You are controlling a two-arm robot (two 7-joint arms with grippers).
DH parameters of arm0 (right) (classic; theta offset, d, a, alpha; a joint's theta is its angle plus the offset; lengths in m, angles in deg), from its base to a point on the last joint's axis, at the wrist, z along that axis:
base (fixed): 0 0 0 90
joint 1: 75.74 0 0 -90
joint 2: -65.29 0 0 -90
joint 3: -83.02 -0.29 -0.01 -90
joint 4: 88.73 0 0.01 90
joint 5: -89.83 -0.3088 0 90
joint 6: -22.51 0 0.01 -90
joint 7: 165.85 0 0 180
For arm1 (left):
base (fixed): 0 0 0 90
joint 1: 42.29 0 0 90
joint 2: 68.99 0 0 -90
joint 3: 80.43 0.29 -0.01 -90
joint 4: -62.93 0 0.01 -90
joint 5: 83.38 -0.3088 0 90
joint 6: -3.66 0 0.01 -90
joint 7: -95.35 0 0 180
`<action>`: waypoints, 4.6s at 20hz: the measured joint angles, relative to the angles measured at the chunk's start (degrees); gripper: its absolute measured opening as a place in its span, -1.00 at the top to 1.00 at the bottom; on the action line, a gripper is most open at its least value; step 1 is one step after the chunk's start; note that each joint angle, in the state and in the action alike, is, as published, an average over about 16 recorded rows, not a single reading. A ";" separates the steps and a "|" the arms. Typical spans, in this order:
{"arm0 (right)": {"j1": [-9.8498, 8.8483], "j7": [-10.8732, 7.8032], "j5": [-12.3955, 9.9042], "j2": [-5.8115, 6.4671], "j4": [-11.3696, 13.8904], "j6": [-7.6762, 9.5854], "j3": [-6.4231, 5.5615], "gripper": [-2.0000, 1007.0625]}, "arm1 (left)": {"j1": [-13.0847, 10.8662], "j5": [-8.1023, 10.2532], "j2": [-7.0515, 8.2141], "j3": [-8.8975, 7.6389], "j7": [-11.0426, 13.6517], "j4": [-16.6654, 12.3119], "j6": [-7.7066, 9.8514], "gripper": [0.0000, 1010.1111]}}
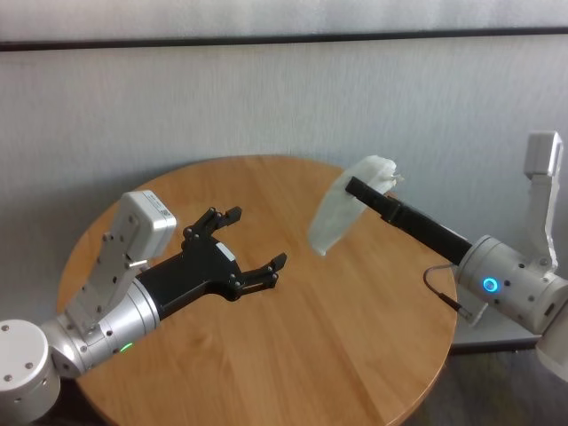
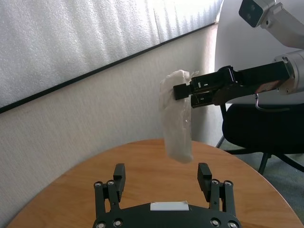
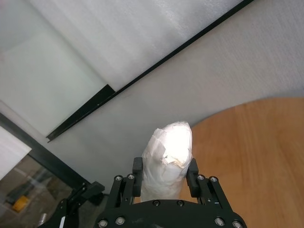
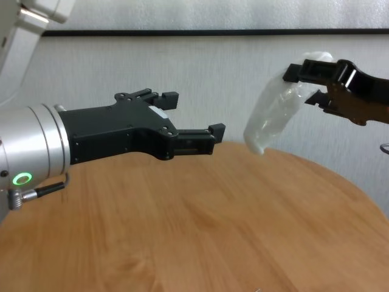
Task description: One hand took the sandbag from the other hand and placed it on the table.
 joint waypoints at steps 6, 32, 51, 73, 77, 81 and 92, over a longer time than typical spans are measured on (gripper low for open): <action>-0.60 0.30 -0.04 1.26 0.52 0.00 -0.61 -0.07 | 0.02 -0.08 0.02 0.02 -0.17 0.00 0.12 -0.98; -4.32 7.11 0.18 12.41 5.81 6.56 -2.48 -0.07 | 0.52 -10.44 -3.48 -2.21 -13.04 1.46 10.08 -0.98; 1.56 8.64 4.11 11.50 0.55 14.39 3.63 -0.07 | 0.55 -10.32 -3.44 -2.14 -12.90 1.48 9.93 -0.98; 3.11 7.55 5.59 10.44 -1.67 15.45 4.73 -0.41 | 0.55 -10.10 -3.37 -2.06 -12.73 1.49 9.67 -0.98; 3.05 7.60 5.51 10.46 -1.60 15.39 4.67 -0.64 | 0.55 -10.08 -3.36 -2.06 -12.73 1.49 9.65 -0.98; 3.01 7.63 5.45 10.48 -1.55 15.35 4.63 -0.82 | 0.55 -10.07 -3.36 -2.06 -12.73 1.49 9.64 -0.98; 2.97 7.45 5.61 10.49 -1.46 15.19 4.62 -0.99 | 0.55 -10.06 -3.36 -2.06 -12.73 1.49 9.63 -0.98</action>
